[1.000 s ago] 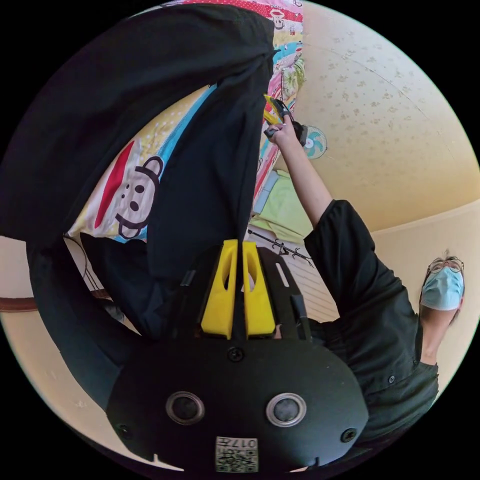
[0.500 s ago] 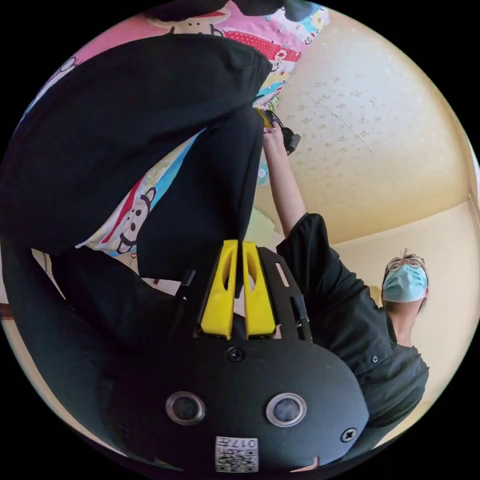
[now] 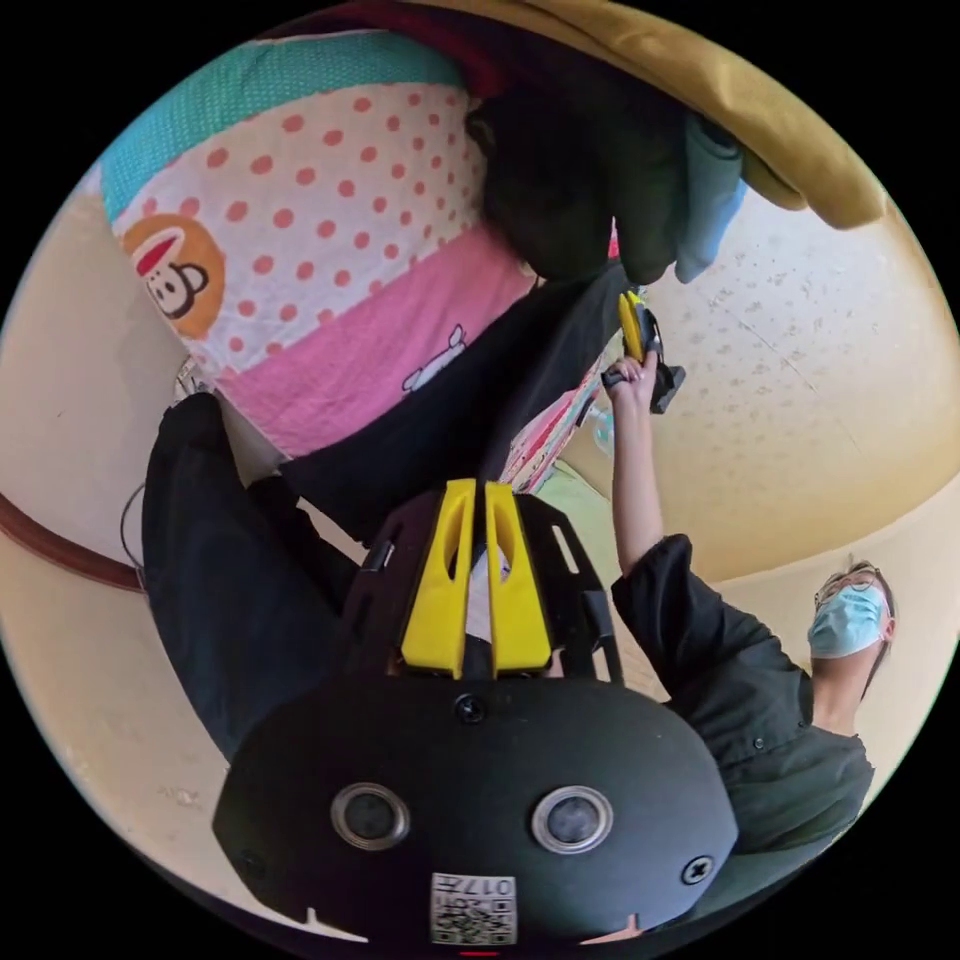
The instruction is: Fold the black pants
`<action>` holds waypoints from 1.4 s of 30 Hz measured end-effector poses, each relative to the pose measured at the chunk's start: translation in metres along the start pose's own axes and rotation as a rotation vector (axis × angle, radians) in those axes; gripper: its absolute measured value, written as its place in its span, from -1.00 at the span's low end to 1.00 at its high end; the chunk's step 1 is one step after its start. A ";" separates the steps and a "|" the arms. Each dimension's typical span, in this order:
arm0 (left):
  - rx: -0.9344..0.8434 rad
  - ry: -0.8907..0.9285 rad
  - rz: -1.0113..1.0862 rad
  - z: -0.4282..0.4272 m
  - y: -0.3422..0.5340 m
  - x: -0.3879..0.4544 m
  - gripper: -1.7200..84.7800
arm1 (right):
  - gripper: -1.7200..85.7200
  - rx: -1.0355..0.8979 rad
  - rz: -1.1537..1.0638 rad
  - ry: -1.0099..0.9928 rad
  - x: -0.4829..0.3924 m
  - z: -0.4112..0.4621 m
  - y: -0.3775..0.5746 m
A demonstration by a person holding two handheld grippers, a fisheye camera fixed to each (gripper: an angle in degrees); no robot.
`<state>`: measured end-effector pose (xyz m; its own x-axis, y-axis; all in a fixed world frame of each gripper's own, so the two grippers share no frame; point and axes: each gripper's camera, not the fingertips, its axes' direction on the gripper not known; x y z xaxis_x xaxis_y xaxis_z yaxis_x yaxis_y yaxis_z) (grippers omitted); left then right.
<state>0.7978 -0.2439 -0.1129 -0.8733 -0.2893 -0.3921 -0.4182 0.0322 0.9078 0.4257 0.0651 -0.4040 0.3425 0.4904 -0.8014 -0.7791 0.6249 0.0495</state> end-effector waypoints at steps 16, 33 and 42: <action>-0.238 -0.585 0.261 0.071 -0.060 0.102 -0.70 | -0.79 -0.302 0.364 -0.076 0.071 0.043 0.272; -0.326 -0.791 0.217 0.125 -0.001 0.079 -0.86 | -0.85 -0.440 0.345 -0.067 0.115 0.019 0.277; -0.200 -0.756 0.321 0.131 -0.065 0.100 -0.61 | -0.67 -0.246 0.512 -0.124 0.186 0.014 0.246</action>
<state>0.7048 -0.1494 -0.2310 -0.9041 0.4254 -0.0402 -0.1314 -0.1871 0.9735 0.3047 0.3190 -0.5324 -0.0626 0.7696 -0.6354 -0.9556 0.1375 0.2607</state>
